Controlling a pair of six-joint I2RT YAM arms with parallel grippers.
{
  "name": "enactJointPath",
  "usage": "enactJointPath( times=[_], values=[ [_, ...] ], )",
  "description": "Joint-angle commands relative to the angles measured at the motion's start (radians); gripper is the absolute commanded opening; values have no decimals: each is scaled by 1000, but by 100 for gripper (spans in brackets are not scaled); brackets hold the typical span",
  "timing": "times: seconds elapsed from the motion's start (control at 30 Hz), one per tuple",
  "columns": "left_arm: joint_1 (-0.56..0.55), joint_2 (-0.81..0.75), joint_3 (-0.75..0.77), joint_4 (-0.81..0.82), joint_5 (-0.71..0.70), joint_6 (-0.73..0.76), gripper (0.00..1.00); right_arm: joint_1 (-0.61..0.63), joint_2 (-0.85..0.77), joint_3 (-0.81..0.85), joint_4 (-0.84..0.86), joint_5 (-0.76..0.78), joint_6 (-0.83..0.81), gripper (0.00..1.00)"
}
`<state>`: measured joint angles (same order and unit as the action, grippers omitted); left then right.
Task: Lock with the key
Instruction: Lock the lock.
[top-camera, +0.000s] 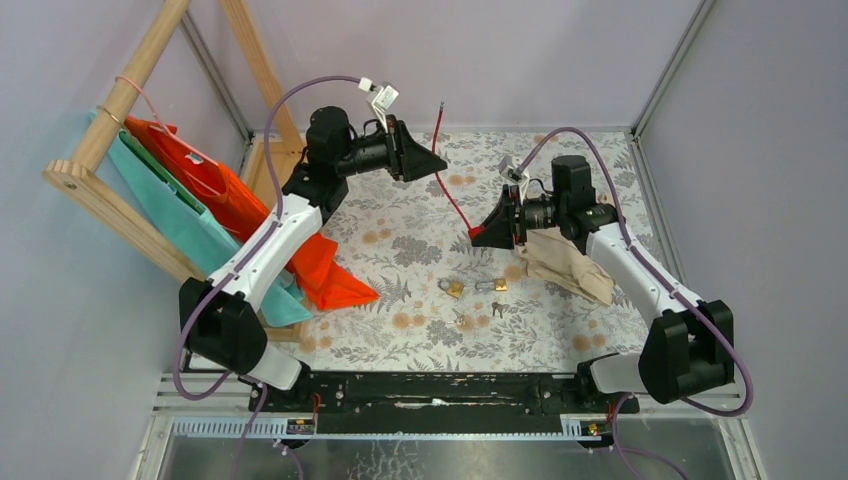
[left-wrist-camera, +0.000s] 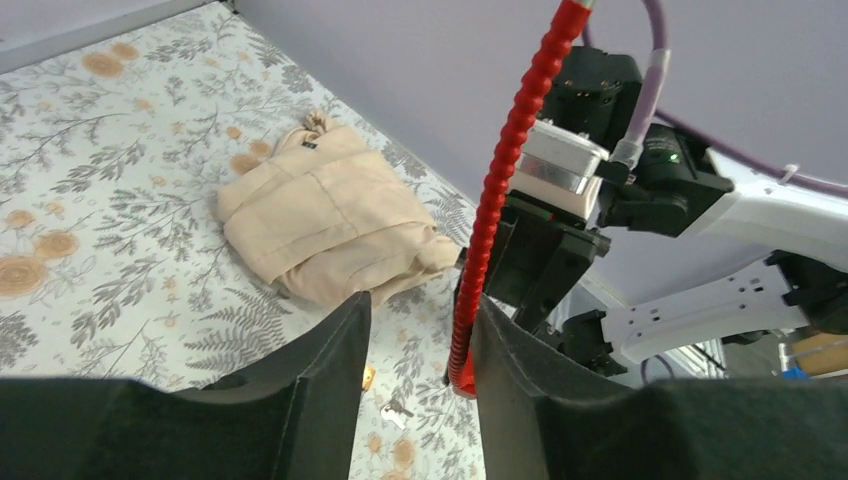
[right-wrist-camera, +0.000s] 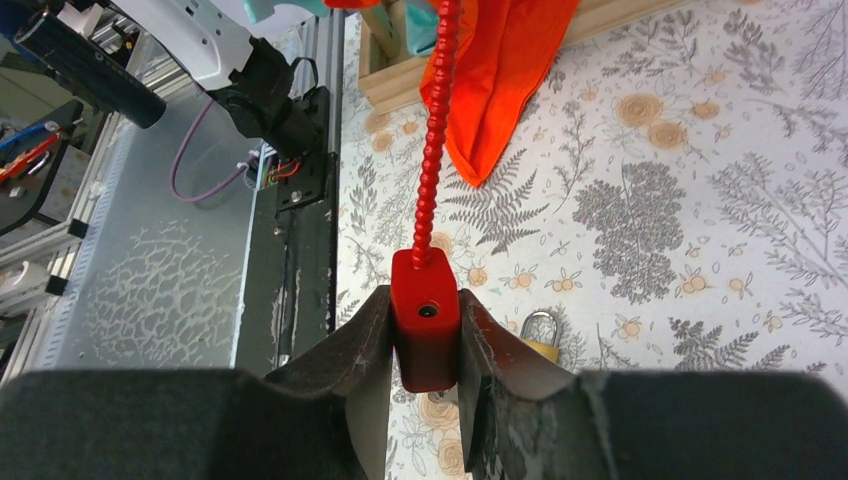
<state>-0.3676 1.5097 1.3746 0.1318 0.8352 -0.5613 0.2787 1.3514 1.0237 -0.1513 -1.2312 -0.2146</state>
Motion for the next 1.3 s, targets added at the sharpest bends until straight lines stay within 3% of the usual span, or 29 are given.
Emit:
enactJointPath(
  times=[0.0,0.2,0.43,0.53,0.8,1.13,1.2,1.27],
  values=[
    [-1,-57,-21,-83,7,150,51,-1,-2,32,-58,-11,-77,0],
    [1,-88,11,-199,-17,304,62,-1,-5,27,-129,6,-151,0],
    [1,-90,54,-247,27,334,66,5,-5,11,-112,22,-151,0],
    [0,-87,92,-287,-37,361,66,15,0,3,-112,25,-156,0],
    [-55,-54,214,-439,-234,555,52,40,15,12,-159,33,-191,0],
    [-119,-58,186,-494,-340,662,41,42,7,-9,-120,25,-156,0],
    [-121,-60,172,-494,-340,662,43,42,3,-21,-85,32,-126,0],
    [-123,-64,154,-488,-361,639,55,41,-5,-26,-53,56,-94,0]
  ],
)
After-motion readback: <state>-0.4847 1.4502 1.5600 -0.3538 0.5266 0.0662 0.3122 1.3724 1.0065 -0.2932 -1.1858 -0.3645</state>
